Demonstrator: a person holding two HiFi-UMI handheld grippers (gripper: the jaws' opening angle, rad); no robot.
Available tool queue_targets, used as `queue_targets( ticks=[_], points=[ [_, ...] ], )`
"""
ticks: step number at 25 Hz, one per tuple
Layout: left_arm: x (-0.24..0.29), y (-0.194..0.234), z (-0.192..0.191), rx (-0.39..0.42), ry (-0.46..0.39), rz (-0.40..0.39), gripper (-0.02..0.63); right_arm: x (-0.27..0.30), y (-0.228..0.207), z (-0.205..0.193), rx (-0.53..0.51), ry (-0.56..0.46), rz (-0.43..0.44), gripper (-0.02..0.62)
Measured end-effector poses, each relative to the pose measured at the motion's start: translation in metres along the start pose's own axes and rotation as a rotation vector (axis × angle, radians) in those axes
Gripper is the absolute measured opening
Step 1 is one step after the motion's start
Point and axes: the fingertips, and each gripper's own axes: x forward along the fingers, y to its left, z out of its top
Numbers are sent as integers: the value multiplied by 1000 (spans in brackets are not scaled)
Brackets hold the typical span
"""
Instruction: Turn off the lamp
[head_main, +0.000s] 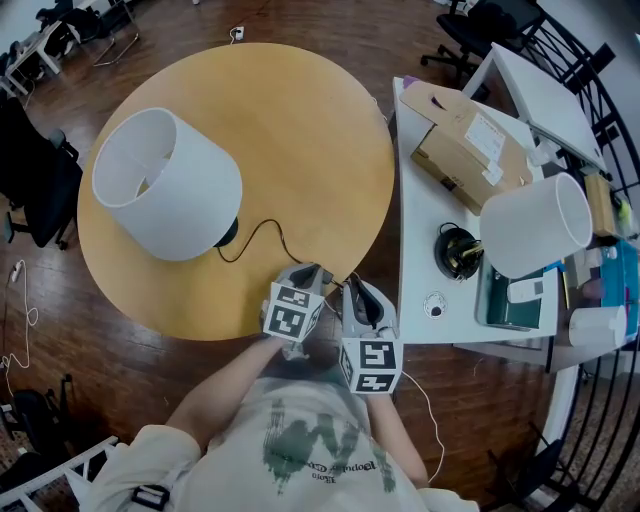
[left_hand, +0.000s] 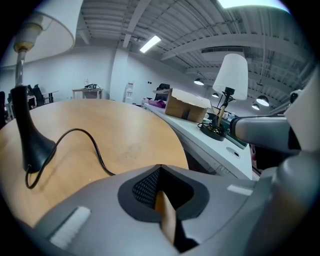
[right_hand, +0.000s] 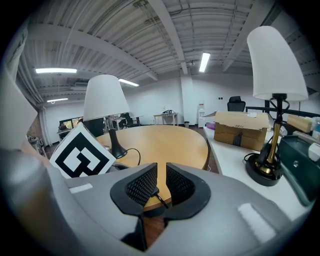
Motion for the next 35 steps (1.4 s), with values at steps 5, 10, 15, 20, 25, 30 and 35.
queue_targets(
  ticks=[5, 10, 15, 20, 25, 30, 35],
  points=[
    [2, -1, -1, 23, -7, 4, 0, 3, 6, 0, -3, -1, 18, 51],
    [1, 0, -1, 17, -9, 11, 0, 5, 12, 5, -11, -4, 33, 51],
    [-10, 1, 9, -16, -48, 37, 0, 5, 16, 11, -24, -11, 59, 51],
    [-26, 2, 23, -61, -110, 79, 0, 1, 19, 20, -48, -14, 108, 51],
    [-53, 8, 35, -142, -198, 187, 0, 2, 29, 36, -115, -33, 234, 51],
    [-94, 11, 39, -227, -296, 328, 0, -3, 43, 46, -190, -48, 377, 25],
    [-133, 4, 45, -251, -387, 464, 0, -15, 55, 52, -211, -89, 501, 5]
  ],
)
